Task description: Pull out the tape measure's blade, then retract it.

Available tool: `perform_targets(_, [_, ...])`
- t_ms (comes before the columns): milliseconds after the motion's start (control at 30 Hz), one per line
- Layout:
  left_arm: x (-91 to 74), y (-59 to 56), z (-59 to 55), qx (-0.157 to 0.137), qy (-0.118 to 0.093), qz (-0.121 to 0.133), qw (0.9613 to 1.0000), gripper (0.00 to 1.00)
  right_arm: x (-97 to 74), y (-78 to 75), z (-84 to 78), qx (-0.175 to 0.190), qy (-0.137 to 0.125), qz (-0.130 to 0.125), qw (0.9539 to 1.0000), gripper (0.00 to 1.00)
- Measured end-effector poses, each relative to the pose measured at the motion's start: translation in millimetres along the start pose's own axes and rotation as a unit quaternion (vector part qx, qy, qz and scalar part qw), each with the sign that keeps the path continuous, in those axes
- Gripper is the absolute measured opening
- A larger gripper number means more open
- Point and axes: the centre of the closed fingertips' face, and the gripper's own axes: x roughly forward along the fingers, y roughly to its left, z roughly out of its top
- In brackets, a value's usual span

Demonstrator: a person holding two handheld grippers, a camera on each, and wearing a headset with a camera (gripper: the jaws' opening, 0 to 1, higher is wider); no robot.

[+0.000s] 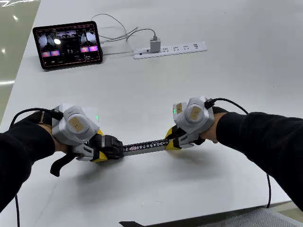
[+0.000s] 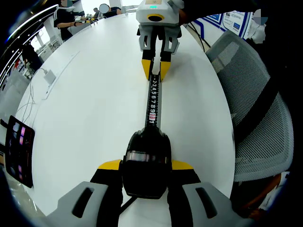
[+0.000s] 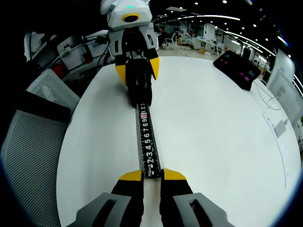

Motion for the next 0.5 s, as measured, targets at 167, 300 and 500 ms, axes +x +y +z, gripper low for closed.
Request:
perform_targets(167, [-0.3,-0.2,0.1,0.001,0.000,0.001,1.0000,0.30,-2.2,-0.5,-3.0,0.002,0.000,-0.002,1.0000,0.07])
perform_targets(300, [-0.5,-0.7,0.5,0.001,0.001,0.001,1.0000,0.30,-4.7,-1.7,-6.7,0.005,0.002,-0.004,1.0000,0.07])
perform_targets(500, [-0.9,-1.3,0.4,0.001,0.000,0.002,1.0000,0.30,-7.3,-2.0,-10.0,0.007,0.005,-0.005,0.9999,0.07])
